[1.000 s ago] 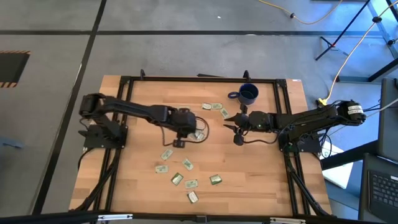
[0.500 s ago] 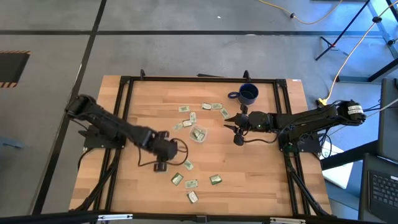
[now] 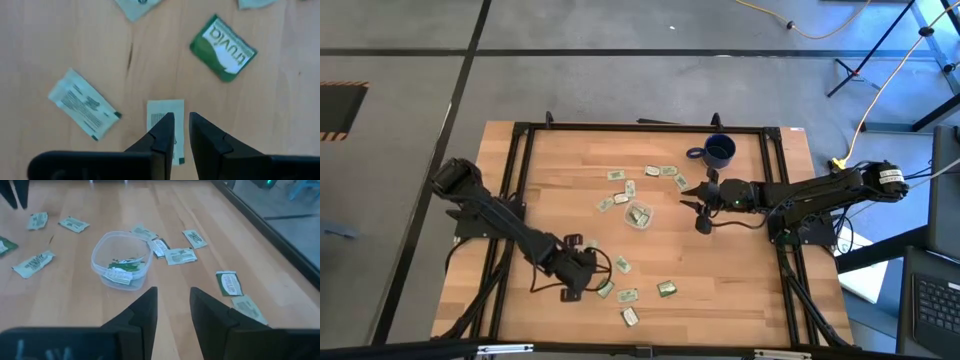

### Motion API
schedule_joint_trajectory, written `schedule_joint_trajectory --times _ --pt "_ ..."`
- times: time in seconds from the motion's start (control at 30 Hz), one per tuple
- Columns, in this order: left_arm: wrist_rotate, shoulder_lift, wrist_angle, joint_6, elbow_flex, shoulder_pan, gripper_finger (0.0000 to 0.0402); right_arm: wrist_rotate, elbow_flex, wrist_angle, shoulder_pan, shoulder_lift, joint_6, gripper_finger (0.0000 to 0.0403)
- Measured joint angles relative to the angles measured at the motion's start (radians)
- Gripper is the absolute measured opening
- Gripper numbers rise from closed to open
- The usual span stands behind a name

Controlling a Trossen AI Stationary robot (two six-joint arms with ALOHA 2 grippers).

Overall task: Pick and place Stevia / Truvia into bins
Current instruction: Put the light green stevia packet into the container

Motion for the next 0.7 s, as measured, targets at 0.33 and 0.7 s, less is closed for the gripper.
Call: schedule_joint_trajectory --times 0.33,0.7 --pt "0.04 0.101 -0.005 -0.006 0.0 -0.003 0.005 0.0 0.0 0.001 0.0 0.0 0.005 0.0118" --pt "0.039 0.127 -0.015 -0.041 0.001 -0.002 0.0034 0.0 0.0 0.001 0.0 0.0 0.005 0.0118"
